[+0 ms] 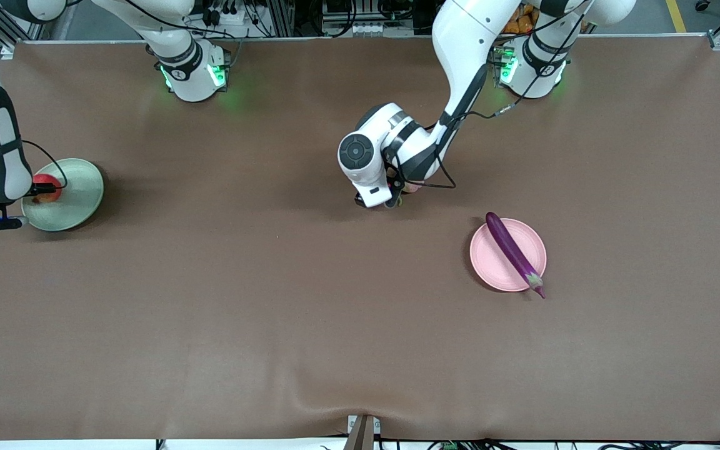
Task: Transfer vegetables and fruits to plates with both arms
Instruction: 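Place the pomegranate on the green plate while the left gripper grasps the chili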
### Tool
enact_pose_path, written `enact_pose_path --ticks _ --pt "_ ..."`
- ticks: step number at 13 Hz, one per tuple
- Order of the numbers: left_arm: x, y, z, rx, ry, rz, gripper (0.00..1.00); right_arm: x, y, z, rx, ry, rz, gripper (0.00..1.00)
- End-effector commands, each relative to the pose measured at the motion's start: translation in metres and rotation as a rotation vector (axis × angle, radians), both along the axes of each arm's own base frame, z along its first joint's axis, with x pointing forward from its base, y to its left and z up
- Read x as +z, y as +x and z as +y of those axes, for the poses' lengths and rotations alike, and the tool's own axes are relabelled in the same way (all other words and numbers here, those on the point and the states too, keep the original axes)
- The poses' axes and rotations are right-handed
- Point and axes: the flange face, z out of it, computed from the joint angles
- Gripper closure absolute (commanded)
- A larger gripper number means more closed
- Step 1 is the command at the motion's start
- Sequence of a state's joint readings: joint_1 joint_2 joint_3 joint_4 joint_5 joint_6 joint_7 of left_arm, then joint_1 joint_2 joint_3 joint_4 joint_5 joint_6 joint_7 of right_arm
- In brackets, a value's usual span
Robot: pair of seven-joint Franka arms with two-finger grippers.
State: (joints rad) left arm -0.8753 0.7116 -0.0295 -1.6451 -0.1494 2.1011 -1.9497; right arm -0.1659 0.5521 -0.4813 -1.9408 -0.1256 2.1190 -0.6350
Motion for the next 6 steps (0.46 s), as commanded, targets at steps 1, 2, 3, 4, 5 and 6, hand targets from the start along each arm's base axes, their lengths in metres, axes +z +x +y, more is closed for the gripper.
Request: enact_pose_path --ticks 1,2,3,4,5,6 --pt "0.001 -0.002 -0.001 0.026 -0.01 -0.002 0.8 0.02 0.008 0.005 0.01 0.057 0.025 0.0" --pt "0.002 -0.003 -0.002 0.023 -0.011 -0.003 1.0 0.04 0.019 0.018 -0.007 0.088 0.076 0.0" --pt "0.002 -0.005 -0.003 0.019 -0.01 -0.004 1.0 0.06 0.033 0.032 -0.053 0.124 0.106 0.0" --pt "0.003 -0.004 -0.004 0.019 -0.012 -0.005 1.0 0.076 0.04 0.042 -0.096 0.141 0.149 0.0" --pt "0.004 -0.004 -0.005 0.019 -0.014 -0.006 1.0 0.089 0.048 0.056 -0.133 0.136 0.186 0.0" --pt "0.007 -0.004 -0.007 0.016 -0.019 -0.01 1.0 0.096 0.054 0.076 -0.163 0.151 0.215 0.0"
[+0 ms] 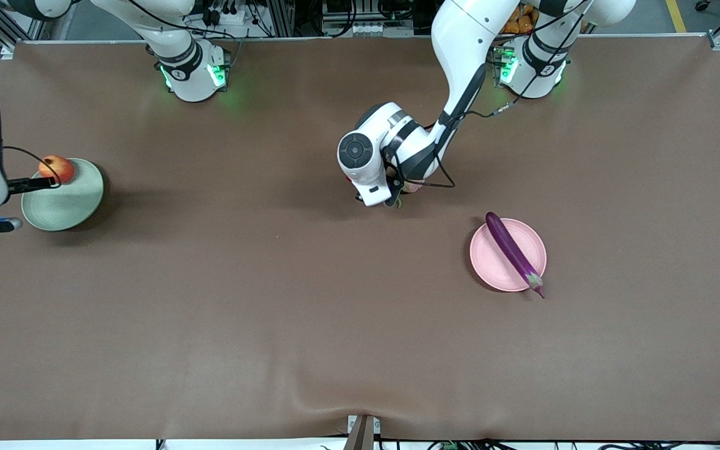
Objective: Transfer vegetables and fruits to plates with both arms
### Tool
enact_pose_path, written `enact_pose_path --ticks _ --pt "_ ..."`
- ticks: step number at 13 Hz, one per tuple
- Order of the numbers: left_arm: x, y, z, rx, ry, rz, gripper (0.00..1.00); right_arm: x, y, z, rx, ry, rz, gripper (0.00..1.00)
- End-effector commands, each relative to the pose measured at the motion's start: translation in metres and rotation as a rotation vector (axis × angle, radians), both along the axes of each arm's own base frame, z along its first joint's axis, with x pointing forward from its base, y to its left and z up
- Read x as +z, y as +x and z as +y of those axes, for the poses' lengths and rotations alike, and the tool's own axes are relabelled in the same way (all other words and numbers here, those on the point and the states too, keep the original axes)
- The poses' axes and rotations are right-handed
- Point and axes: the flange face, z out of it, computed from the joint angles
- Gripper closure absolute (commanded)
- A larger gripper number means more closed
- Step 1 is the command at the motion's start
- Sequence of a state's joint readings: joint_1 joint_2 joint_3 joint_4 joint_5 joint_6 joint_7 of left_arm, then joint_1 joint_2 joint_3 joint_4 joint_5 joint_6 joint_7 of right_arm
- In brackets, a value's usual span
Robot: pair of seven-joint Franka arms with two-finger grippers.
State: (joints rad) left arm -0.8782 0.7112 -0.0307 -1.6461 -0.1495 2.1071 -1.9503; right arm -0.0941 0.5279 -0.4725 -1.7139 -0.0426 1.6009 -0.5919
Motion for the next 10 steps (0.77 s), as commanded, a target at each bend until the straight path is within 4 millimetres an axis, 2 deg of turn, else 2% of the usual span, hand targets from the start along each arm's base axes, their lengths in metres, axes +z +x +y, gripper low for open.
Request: enact_pose_path --ticks 1,2,3,5,8,9,10 --pt "0.017 -0.004 -0.013 0.008 -0.029 -0.02 1.0 0.026 0.016 0.043 -0.091 0.035 0.061 0.0" --pt "0.027 -0.001 -0.019 0.004 -0.046 -0.037 1.0 0.033 0.019 0.056 -0.135 0.051 0.094 0.0" --pt "0.047 0.008 -0.025 0.009 -0.075 -0.059 1.0 0.042 0.023 0.073 -0.177 0.064 0.123 0.0" --pt "0.094 0.021 -0.022 0.009 -0.101 -0.09 1.0 0.055 0.029 0.106 -0.265 0.077 0.187 0.0" --pt "0.172 0.07 0.032 0.012 -0.1 -0.141 1.0 0.064 0.03 0.144 -0.389 0.143 0.265 0.0" --pt "0.188 0.086 0.052 0.015 -0.101 -0.146 1.0 0.068 0.032 0.159 -0.43 0.153 0.292 0.0" --pt "0.194 0.101 0.074 0.003 -0.101 -0.136 1.0 0.073 0.035 0.178 -0.467 0.155 0.311 0.0"
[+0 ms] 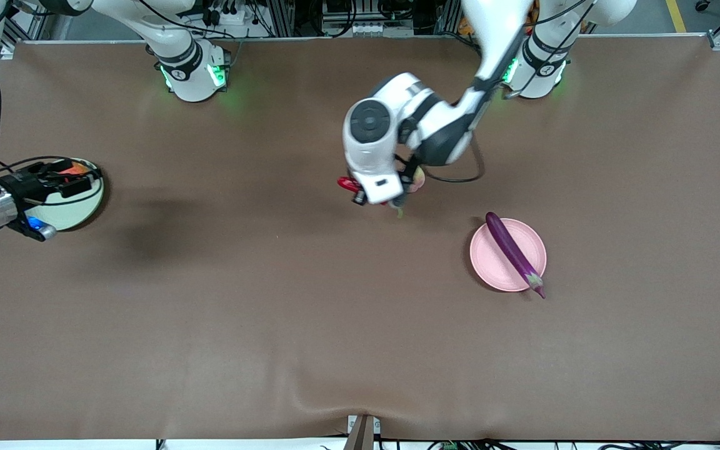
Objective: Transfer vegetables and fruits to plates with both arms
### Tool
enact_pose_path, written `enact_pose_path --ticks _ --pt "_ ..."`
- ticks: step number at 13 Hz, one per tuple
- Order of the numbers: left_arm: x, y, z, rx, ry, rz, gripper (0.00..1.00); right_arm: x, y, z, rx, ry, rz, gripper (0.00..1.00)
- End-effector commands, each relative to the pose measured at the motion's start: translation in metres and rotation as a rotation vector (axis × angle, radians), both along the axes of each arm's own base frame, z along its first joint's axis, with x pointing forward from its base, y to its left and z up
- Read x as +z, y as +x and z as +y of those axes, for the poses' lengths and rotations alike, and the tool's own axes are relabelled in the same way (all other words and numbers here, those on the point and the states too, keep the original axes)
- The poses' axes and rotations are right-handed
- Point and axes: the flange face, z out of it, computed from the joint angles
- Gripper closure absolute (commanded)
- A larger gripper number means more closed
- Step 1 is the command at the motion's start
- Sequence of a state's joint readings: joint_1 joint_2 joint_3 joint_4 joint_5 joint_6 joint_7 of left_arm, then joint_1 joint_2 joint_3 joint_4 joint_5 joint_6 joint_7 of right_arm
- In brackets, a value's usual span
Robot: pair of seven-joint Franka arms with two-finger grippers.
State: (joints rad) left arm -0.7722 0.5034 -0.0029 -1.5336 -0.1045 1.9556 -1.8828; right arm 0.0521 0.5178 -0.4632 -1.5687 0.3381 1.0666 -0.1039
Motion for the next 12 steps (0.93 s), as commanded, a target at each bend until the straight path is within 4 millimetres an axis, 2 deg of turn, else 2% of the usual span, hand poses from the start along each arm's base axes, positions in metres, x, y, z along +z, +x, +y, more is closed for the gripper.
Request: enact_pose_path --ticks 1,3,6,9,11,12 --pt "0.017 0.031 0.055 -0.056 0.013 0.022 1.0 0.018 0.004 0.049 -0.088 0.002 0.049 0.0" --pt "0.009 0.059 0.101 -0.139 0.019 0.061 1.0 0.024 0.005 0.098 -0.134 0.014 0.081 0.0" --pt "-0.018 0.096 0.163 -0.242 0.101 0.062 1.0 0.036 0.016 0.173 -0.18 -0.096 0.1 0.0" --pt "-0.042 0.117 0.21 -0.324 0.095 0.106 1.0 0.04 0.021 0.223 -0.229 -0.102 0.105 0.0" --pt "-0.04 0.132 0.26 -0.365 0.073 0.117 1.0 0.044 0.025 0.285 -0.284 -0.178 0.087 0.0" --pt "-0.031 0.141 0.285 -0.366 0.061 0.106 1.0 0.043 0.025 0.313 -0.307 -0.211 0.077 0.0"
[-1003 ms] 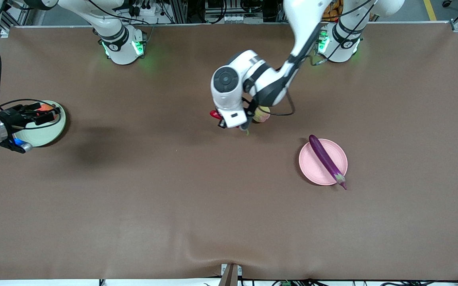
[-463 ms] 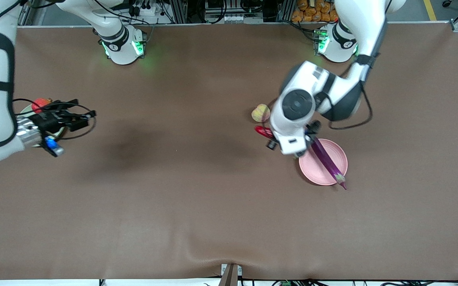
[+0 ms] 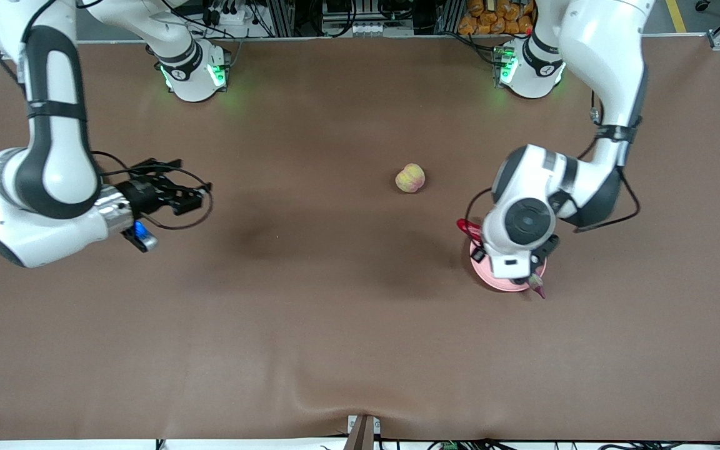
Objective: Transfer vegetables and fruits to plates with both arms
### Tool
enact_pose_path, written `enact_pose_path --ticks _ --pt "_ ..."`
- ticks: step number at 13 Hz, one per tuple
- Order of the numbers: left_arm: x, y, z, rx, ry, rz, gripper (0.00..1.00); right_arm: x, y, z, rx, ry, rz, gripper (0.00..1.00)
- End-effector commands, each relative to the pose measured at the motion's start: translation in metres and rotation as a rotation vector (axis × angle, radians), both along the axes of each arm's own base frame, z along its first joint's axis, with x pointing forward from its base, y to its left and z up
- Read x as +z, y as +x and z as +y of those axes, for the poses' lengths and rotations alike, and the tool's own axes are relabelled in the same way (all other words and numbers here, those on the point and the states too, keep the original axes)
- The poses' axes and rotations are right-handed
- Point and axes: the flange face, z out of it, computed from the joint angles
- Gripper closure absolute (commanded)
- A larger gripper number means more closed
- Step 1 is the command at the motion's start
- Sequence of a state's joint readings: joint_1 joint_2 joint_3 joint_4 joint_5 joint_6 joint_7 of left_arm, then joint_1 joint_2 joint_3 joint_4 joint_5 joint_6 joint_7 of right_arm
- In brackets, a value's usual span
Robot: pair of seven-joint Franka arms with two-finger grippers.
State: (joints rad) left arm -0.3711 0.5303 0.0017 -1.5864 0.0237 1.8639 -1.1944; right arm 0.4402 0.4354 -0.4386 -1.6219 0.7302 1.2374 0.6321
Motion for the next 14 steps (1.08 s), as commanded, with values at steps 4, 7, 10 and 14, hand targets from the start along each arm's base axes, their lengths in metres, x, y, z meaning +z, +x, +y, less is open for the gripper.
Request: enact_pose_path --ticks 4,7,10,14 --pt "0.028 0.027 0.112 -0.057 -0.043 -0.011 1.0 -0.004 -0.02 0.137 -0.111 -0.071 -0.07 0.0" --pt "0.034 0.035 0.165 -0.089 -0.057 -0.015 1.0 -0.008 -0.026 0.192 -0.203 -0.1 -0.113 0.0" --pt "0.021 0.031 0.185 -0.138 0.042 0.002 1.0 -0.017 -0.04 0.237 -0.257 -0.117 -0.153 0.0" --pt "0.014 0.029 0.218 -0.184 0.058 0.024 1.0 -0.04 -0.07 0.293 -0.329 -0.146 -0.175 0.0"
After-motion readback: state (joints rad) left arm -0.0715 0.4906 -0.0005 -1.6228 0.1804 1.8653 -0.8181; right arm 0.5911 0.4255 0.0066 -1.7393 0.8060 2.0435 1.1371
